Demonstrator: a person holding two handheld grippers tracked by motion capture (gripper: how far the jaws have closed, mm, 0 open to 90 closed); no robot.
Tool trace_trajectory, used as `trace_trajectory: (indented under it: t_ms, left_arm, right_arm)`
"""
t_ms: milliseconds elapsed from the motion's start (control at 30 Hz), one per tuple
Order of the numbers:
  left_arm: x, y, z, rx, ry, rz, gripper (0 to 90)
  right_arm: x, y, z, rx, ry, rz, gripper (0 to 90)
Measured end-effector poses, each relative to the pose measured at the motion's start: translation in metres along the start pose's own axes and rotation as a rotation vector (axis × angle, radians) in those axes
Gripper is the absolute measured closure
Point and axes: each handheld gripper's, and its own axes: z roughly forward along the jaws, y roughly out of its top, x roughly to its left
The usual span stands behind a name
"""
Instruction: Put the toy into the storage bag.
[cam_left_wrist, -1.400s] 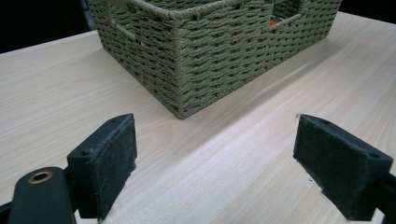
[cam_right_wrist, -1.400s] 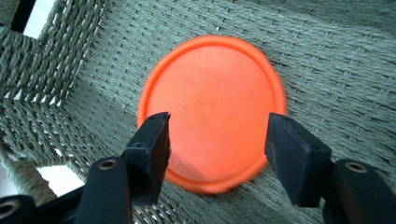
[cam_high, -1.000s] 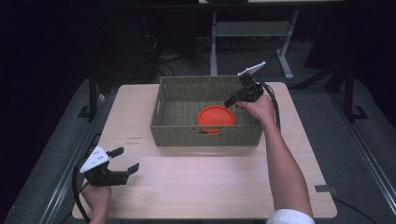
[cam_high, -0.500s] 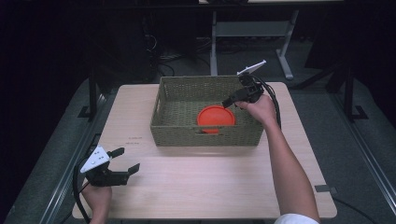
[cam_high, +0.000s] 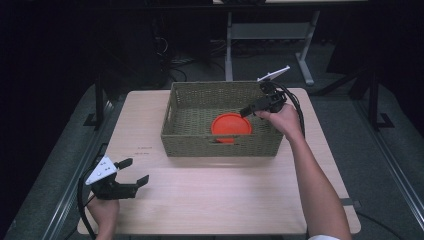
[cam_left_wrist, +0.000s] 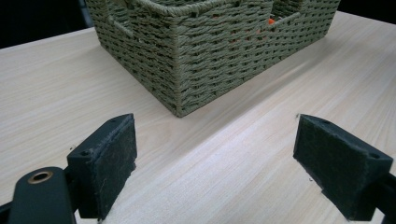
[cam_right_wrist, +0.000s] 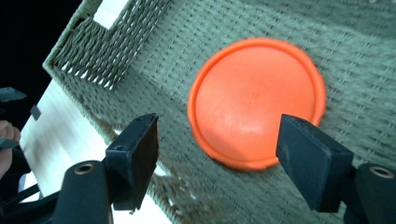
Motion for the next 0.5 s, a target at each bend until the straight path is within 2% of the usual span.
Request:
trace_trajectory:
  t_ms: [100,300,500]
  left_arm:
    - [0.000,0.000,0.000,0.001,0.000,-0.001,12.6]
    - [0.000,0.000,0.001,0.000,0.000,-0.004,12.6]
    - [0.000,0.000,0.001,0.001,0.001,-0.002,12.6]
  right_arm:
    - [0.003,-0.002,-0.001,0.011,-0.002,-0.013,27.8]
    - [0.010,-0.006,-0.003,0.006,0.021,-0.028,27.2]
    - [0.019,-0.010,-0.004,0.006,0.036,-0.062,26.0]
